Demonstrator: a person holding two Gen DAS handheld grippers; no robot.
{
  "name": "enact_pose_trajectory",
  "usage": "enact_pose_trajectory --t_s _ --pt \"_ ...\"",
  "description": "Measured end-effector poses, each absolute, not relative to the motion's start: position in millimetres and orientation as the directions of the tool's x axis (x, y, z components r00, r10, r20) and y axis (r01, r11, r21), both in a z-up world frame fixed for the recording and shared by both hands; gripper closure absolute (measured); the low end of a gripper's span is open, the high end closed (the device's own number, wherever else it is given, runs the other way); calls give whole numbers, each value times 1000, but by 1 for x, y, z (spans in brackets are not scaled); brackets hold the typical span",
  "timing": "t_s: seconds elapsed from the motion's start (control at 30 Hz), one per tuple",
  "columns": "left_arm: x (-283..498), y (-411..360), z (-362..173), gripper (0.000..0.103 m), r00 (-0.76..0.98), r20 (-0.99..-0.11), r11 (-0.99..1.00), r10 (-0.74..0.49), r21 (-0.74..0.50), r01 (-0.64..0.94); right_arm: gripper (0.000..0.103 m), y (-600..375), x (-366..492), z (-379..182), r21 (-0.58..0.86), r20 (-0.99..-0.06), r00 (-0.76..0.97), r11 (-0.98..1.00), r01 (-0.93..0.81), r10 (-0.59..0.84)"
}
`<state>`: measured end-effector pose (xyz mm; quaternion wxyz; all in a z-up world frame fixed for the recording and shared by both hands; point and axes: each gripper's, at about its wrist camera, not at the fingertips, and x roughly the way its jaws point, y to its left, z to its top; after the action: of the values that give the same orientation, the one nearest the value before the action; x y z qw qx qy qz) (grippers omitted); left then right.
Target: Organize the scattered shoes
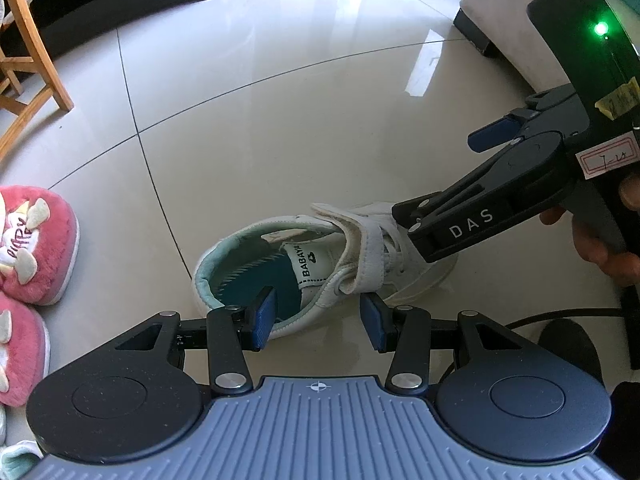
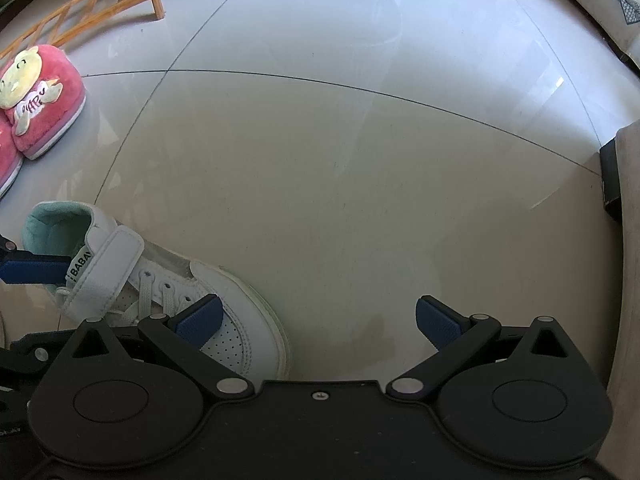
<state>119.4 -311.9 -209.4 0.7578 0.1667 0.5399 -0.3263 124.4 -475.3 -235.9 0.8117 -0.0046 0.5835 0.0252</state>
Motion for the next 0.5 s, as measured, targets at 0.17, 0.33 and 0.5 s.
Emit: enact_pose_trajectory --t_s 0.17,0.33,0.5 --pt "121 -309 -209 55 202 -928 735 -313 -102 670 0 -475 125 -236 21 -949 314 998 -51 36" --pt "123 -305 -208 55 199 -929 738 -313 -106 666 0 -474 127 -236 19 -949 312 998 -57 36" --pt "122 -303 -207 55 196 -930 739 -311 -107 665 0 -473 127 -237 15 -949 314 998 -59 33"
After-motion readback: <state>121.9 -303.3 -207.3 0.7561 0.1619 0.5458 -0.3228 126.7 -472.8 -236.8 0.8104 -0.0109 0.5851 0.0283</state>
